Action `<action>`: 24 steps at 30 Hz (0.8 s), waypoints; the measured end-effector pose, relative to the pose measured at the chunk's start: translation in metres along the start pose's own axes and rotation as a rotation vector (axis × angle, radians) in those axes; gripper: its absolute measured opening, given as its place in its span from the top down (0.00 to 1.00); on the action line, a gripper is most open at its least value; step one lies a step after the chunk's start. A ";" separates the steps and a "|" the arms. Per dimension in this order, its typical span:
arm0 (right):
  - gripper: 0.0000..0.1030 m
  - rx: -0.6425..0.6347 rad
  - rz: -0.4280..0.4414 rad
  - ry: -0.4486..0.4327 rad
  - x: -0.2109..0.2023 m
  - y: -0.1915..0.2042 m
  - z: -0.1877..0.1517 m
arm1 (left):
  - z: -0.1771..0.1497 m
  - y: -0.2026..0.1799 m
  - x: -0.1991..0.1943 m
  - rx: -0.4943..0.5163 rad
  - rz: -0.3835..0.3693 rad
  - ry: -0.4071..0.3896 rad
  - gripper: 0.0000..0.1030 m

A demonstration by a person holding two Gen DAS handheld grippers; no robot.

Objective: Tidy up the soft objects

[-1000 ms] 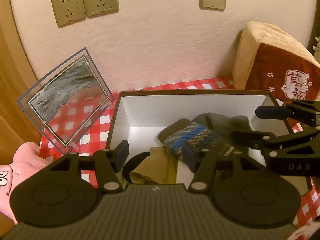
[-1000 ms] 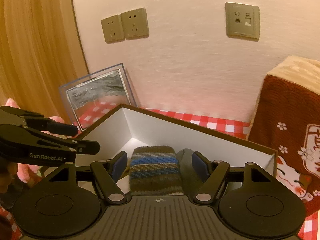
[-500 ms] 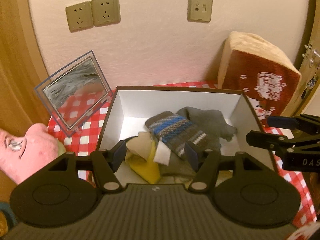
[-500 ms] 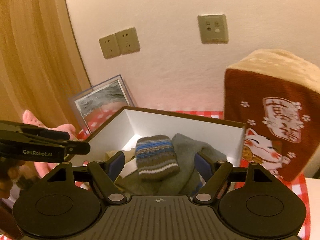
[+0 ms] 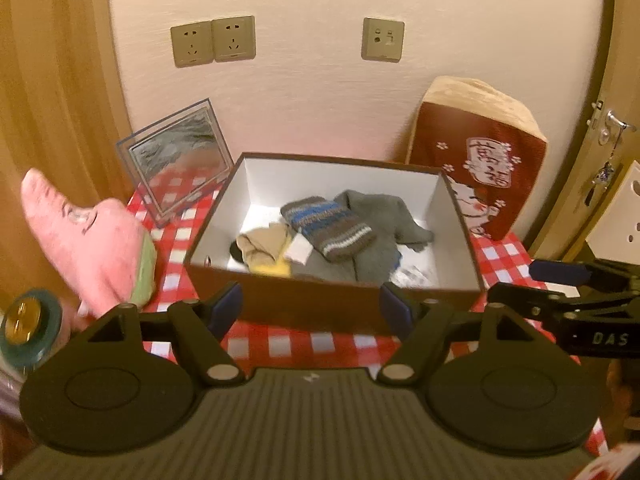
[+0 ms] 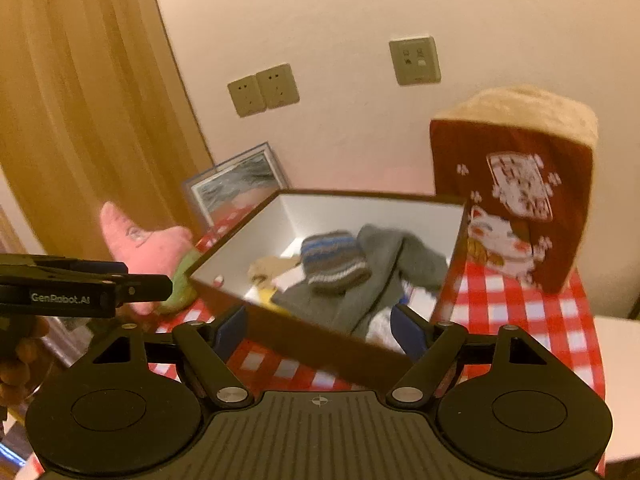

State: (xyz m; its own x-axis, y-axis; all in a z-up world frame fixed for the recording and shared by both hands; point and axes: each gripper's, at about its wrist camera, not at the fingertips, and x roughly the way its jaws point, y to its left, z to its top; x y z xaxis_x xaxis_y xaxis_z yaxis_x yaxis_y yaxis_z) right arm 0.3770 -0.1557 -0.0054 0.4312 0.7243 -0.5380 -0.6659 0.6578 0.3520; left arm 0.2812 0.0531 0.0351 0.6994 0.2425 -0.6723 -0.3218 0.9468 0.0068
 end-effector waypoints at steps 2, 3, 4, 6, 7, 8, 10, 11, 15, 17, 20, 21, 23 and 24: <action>0.24 0.006 -0.001 0.007 -0.009 0.001 -0.007 | -0.011 -0.005 -0.012 -0.007 0.013 0.000 0.28; 0.24 0.005 0.001 0.011 -0.014 0.003 -0.011 | -0.017 -0.007 -0.018 -0.014 0.019 0.000 0.28; 0.24 0.007 0.001 0.014 -0.018 0.004 -0.014 | -0.022 -0.008 -0.023 -0.023 0.021 0.005 0.28; 0.24 0.017 0.002 0.027 -0.026 0.005 -0.019 | -0.032 -0.011 -0.033 -0.038 0.020 0.014 0.28; 0.24 0.021 0.005 0.032 -0.029 0.006 -0.022 | -0.037 -0.012 -0.038 -0.044 0.022 0.015 0.28; 0.24 0.023 0.005 0.036 -0.033 0.007 -0.024 | -0.041 -0.013 -0.043 -0.047 0.024 0.018 0.28; 0.24 0.024 0.000 0.041 -0.039 0.009 -0.028 | -0.049 -0.015 -0.052 -0.049 0.028 0.023 0.28; 0.24 0.024 -0.005 0.046 -0.042 0.010 -0.030 | -0.054 -0.015 -0.056 -0.049 0.030 0.023 0.28; 0.24 0.053 -0.029 0.056 -0.054 0.018 -0.041 | -0.068 -0.017 -0.067 -0.043 0.031 0.034 0.28; 0.24 0.073 -0.026 0.068 -0.058 0.023 -0.047 | -0.074 -0.016 -0.071 -0.044 0.025 0.042 0.28; 0.24 0.083 -0.035 0.086 -0.063 0.031 -0.057 | -0.083 -0.010 -0.078 -0.043 0.018 0.054 0.28; 0.24 0.083 -0.042 0.093 -0.064 0.035 -0.061 | -0.086 -0.008 -0.081 -0.041 0.014 0.056 0.28; 0.24 0.090 -0.051 0.101 -0.066 0.042 -0.066 | -0.092 -0.004 -0.086 -0.031 0.008 0.061 0.28; 0.24 0.101 -0.057 0.101 -0.069 0.045 -0.070 | -0.095 -0.002 -0.089 -0.025 0.004 0.062 0.28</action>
State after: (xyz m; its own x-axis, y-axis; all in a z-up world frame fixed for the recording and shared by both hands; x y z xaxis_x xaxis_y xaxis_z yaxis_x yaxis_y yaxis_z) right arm 0.2748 -0.1899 -0.0059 0.4001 0.6638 -0.6319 -0.5753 0.7186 0.3906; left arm 0.1587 0.0099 0.0248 0.6575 0.2318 -0.7169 -0.3410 0.9400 -0.0088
